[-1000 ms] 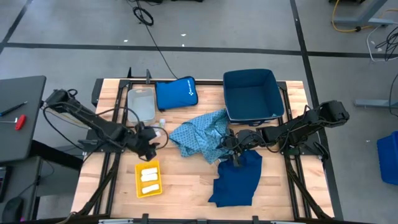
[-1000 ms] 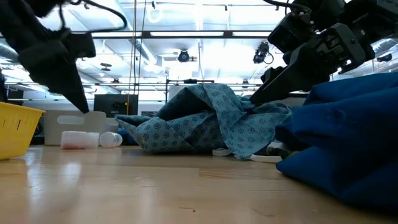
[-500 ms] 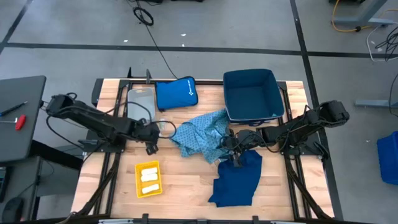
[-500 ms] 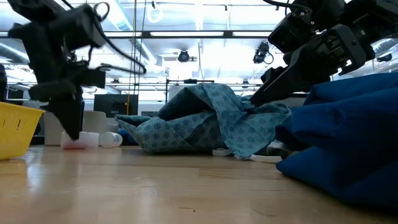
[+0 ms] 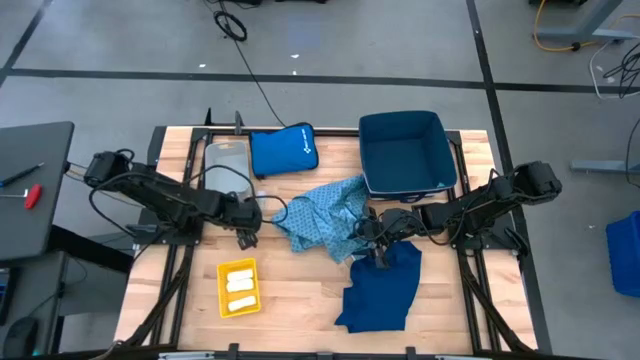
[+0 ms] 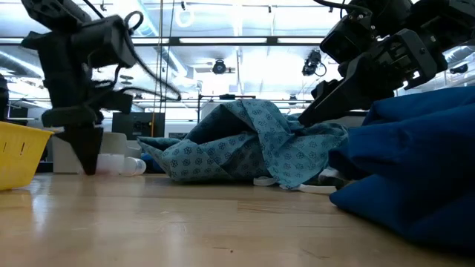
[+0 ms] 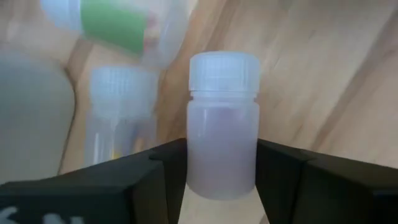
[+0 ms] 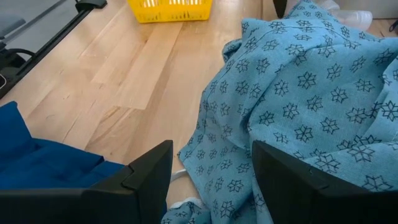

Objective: Pick & place medical supplies in basket/bin
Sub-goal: Put the white pill bottle into the gray bin

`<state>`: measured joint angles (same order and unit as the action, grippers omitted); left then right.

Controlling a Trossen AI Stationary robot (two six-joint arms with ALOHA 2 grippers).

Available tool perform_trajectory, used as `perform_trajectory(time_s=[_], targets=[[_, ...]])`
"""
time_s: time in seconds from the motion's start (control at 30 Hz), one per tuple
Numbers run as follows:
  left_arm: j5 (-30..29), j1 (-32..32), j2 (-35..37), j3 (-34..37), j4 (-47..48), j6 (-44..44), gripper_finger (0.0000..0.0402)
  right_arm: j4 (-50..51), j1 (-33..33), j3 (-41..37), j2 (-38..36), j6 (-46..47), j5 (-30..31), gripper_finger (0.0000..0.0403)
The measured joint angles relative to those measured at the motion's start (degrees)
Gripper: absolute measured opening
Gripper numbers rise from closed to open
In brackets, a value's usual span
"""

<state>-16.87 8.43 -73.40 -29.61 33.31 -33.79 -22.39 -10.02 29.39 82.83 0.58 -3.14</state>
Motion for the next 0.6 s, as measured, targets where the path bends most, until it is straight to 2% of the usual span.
perform_trajectory(time_s=[0.3,0.4,0.6], targets=[[-1.1,2.5,0.0,-1.0,-5.5,4.7,0.0151,0.0,0.0,0.0,0.0,0.0,0.0,0.0229],[-1.4,3.2,0.6,-1.0,-11.5,7.4,0.0151,0.0,0.0,0.0,0.0,0.0,0.0,0.0229],[-6.5,4.5,4.9,-1.0,-24.6,16.5,0.0151,0.0,0.0,0.0,0.0,0.0,0.0,0.0229]])
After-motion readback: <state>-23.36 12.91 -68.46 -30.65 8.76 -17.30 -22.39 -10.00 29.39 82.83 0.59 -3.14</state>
